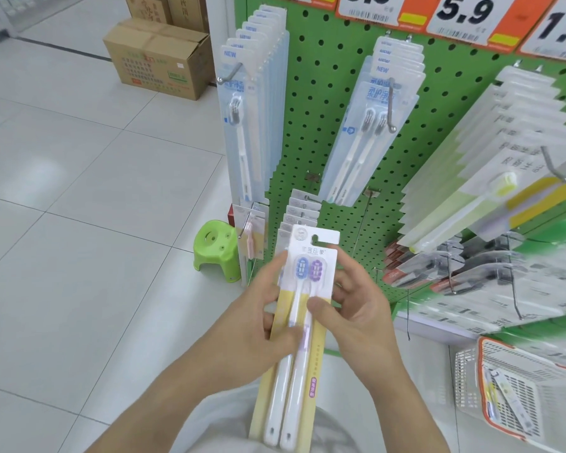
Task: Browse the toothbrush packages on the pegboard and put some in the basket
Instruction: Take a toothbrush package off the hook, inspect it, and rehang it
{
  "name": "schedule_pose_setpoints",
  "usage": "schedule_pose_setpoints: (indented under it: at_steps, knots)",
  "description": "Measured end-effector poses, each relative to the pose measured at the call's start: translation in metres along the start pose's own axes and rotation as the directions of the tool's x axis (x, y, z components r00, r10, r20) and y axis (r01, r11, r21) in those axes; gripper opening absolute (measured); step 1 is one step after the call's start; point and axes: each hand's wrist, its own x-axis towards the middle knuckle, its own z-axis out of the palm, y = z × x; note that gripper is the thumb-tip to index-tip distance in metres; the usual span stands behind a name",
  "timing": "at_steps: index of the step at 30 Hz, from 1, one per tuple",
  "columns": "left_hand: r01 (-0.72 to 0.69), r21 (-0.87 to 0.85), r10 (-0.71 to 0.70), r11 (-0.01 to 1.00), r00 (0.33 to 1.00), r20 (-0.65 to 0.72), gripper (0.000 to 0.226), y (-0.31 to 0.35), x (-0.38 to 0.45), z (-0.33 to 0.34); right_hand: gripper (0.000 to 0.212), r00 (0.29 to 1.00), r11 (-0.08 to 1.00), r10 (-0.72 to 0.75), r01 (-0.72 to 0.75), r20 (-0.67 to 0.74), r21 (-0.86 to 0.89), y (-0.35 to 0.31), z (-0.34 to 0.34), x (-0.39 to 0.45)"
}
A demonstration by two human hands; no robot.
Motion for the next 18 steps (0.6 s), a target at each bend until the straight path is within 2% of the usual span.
schedule_pose_setpoints:
  at_steps: [3,7,10,18]
  knots:
    - [0.038,-0.021,-0.037,0.999,0.998,0.058,0.091,-0.004,-0.006,0.001,0.070,0.998,0.998,0.033,-0.030,-0.049,0.059,-0.002,-0.004,0.003]
    - [0.042,-0.120,-0.050,0.992,0.996,-0.068,0.091,-0.010,-0.004,0.002,0.064,0.993,0.993,0.097,-0.093,0.060,-0.073,0.000,-0.007,0.005]
    - [0.016,-0.140,-0.031,0.990,0.994,-0.102,0.091,-0.011,-0.002,0.004,0.059,0.988,0.983,0.149,-0.143,0.048,-0.111,0.003,-0.004,0.007]
    - [0.112,-0.040,-0.110,0.993,0.992,0.055,0.094,-0.011,-0.003,-0.009,0.042,0.984,0.983,0.175,-0.173,-0.025,0.057,0.003,-0.008,0.012]
